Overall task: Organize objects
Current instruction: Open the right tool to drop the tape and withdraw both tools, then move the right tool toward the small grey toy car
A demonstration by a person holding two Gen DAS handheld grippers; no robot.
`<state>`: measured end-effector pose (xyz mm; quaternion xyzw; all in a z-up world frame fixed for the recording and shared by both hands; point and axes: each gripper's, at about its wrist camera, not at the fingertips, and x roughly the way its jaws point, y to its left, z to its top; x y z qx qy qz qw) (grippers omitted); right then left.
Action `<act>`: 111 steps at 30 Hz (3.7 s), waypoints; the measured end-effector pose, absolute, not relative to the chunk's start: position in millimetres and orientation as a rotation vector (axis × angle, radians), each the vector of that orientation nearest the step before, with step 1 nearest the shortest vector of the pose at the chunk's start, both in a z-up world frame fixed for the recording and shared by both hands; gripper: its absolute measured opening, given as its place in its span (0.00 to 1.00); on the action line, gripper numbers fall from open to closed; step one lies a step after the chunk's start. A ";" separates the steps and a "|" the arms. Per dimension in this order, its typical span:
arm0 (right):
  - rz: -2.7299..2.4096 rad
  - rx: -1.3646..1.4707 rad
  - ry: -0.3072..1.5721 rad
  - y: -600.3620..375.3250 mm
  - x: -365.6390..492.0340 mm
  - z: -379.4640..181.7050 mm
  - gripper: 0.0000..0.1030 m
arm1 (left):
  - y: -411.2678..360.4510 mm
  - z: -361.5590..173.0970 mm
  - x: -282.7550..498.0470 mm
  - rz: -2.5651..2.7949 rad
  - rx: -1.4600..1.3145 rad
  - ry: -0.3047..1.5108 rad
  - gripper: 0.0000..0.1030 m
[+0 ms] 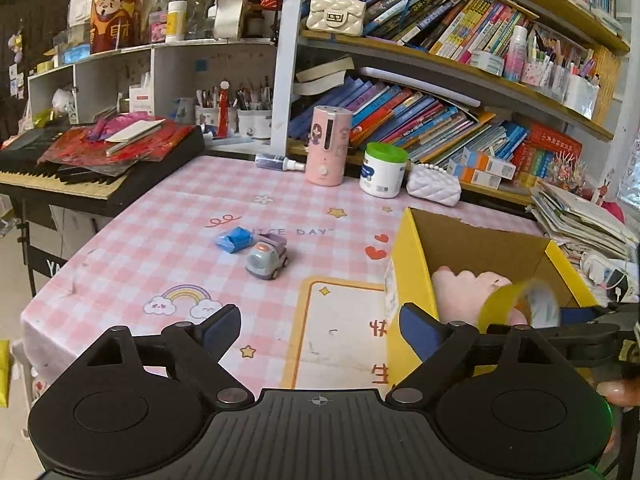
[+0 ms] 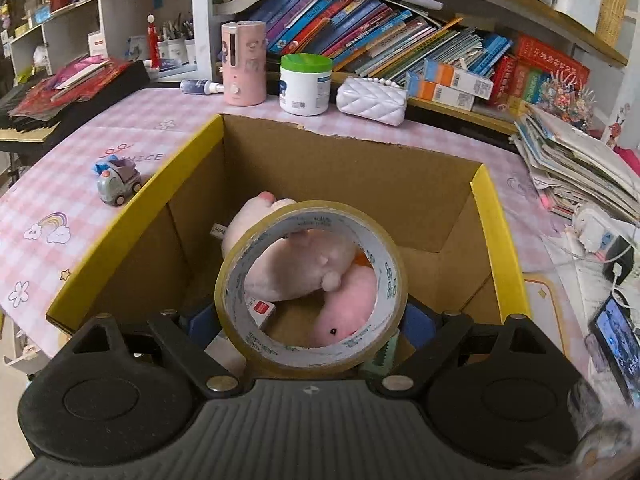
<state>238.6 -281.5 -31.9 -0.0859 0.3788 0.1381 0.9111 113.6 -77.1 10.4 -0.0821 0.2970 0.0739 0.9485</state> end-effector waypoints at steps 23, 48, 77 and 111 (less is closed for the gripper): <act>0.023 -0.049 0.579 -235.2 116.1 24.8 0.95 | -23.8 19.1 83.6 0.084 -0.167 0.583 0.95; 0.271 -0.072 0.746 -66.1 48.6 -7.2 0.96 | 71.9 6.5 20.9 0.096 -0.079 0.639 0.97; 0.329 -0.119 0.785 -1.9 62.1 -18.3 0.96 | 129.7 -11.5 40.9 0.132 -0.160 0.706 0.98; 0.335 -0.150 0.829 -12.9 278.1 -56.0 0.84 | 137.2 -25.9 214.0 0.245 -0.214 0.739 0.98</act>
